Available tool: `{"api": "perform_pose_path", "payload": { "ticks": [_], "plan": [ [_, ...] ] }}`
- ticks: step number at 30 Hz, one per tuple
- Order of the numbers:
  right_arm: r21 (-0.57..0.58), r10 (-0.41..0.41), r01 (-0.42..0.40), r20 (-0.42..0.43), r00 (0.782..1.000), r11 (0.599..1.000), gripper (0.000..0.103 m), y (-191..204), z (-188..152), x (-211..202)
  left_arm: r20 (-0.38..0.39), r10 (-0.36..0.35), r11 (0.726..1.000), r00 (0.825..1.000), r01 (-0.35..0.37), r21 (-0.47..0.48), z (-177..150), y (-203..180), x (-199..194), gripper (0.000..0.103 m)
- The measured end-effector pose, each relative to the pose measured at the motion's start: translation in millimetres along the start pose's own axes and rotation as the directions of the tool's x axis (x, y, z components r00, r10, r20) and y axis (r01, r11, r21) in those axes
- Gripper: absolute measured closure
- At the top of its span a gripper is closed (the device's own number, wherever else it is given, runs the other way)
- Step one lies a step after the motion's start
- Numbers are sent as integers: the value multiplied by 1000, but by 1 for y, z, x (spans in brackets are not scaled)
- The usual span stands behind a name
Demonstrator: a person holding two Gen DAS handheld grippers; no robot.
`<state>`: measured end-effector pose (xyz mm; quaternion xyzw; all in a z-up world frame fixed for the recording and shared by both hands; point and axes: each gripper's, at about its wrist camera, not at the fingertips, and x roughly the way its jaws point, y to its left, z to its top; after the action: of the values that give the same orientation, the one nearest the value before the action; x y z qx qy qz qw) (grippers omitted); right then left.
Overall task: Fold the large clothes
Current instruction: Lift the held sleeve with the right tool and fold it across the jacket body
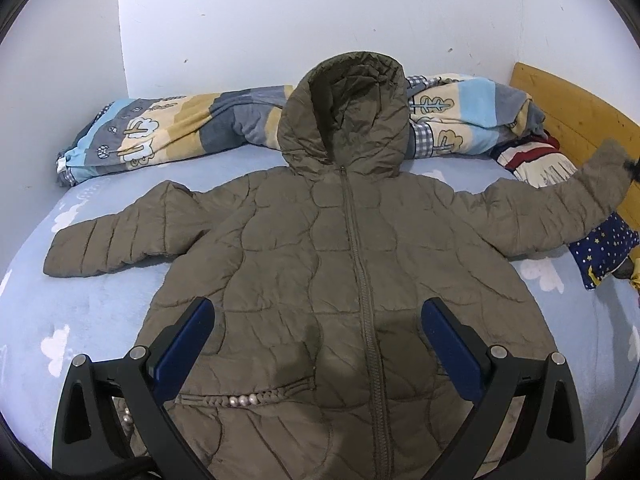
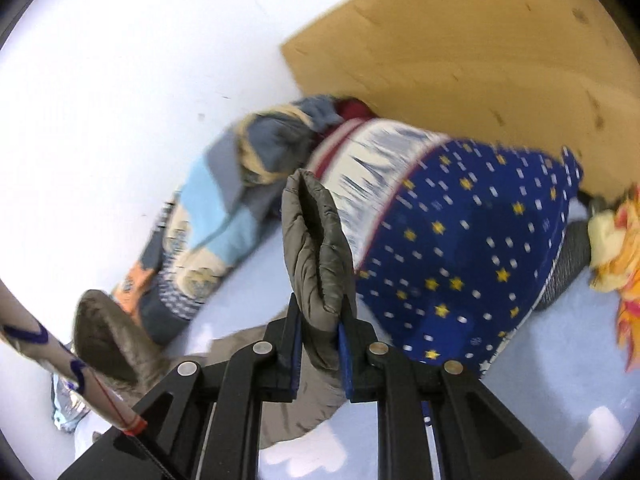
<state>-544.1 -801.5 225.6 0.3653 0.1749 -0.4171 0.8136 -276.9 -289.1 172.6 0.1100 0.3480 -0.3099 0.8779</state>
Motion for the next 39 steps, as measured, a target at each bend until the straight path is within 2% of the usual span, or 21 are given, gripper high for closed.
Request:
{"api": "perform_pose_path", "payload": {
  "ticks": [6,11,16,20,30,39],
  "plan": [
    [-66,79,-78,14,997,995,87,71,4,-43,21,15,1000,1000,-15,-5,1,6,-8,0],
    [-117,143,-141,8,990,983,87,125,0,-60,32,33,999,999,-32,-25,3,15,-10,0],
    [-160,225,-226,-23,974,961,87,179,-14,-66,39,40,998,998,-38,-54,5,28,-14,0],
    [-209,286,-292,-62,956,933,87,227,-38,-67,46,55,996,997,-52,-65,6,39,-17,0],
    [-279,358,-404,-204,911,871,87,310,-114,-30,25,73,993,997,-70,-99,4,61,-13,0],
    [-283,349,-453,-351,869,845,87,356,-191,33,-1,96,990,995,-96,-106,-1,72,-5,0]
  ]
}}
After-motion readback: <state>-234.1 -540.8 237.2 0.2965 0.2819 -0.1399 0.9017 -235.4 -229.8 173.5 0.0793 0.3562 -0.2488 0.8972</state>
